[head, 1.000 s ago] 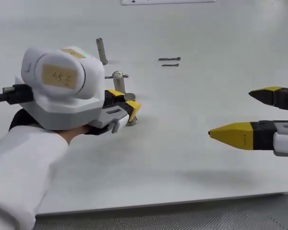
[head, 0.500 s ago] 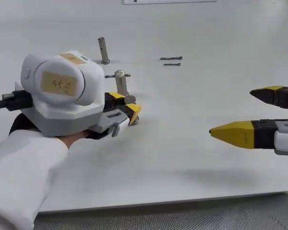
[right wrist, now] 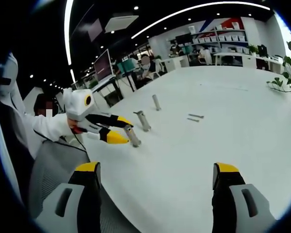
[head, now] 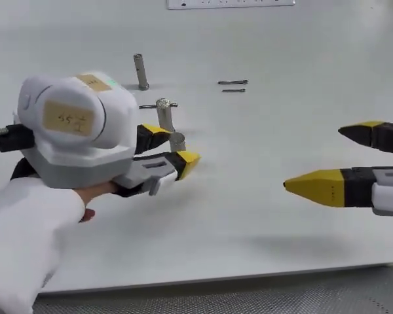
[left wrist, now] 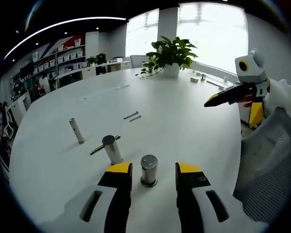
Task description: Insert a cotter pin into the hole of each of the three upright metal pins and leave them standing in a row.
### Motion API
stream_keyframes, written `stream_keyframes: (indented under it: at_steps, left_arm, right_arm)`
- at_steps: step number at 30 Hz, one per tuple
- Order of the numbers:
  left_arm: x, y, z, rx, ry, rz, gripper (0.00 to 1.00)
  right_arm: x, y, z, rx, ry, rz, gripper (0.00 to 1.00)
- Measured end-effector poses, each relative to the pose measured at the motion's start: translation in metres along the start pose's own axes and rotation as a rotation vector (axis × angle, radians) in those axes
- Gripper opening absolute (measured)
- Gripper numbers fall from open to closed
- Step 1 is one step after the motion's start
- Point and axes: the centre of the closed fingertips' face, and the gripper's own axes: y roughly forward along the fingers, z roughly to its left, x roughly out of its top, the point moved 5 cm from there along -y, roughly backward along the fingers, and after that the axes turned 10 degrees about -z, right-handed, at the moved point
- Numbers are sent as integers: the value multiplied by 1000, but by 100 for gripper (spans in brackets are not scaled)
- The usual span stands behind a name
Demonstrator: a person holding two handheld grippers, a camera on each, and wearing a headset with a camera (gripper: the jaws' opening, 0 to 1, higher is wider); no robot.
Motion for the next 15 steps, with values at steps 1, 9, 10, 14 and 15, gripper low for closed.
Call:
stream_keyframes:
  at_steps: [1,9,10,14,15]
  left_arm:
    - [0,-2,0,-5,0,-1,36]
    - [-1,-27,4,-71,-40,-24,53]
    - [-1,-29,5,-73,-43,-26,58]
    - [-2,-39,7,-78,-60,-30,73]
    - [-3,-41,7,-80,-63,-28,74]
  right_arm:
    - [0,0,1,-1,-1,1,94]
    - [1,-2,-2,-6,-1,5,94]
    - [1,-3,-4,-7,-1,5,94]
    - [2,-4,-8,-9,-4,9,94]
    - [2,-4,-9,-9,-7,12,94]
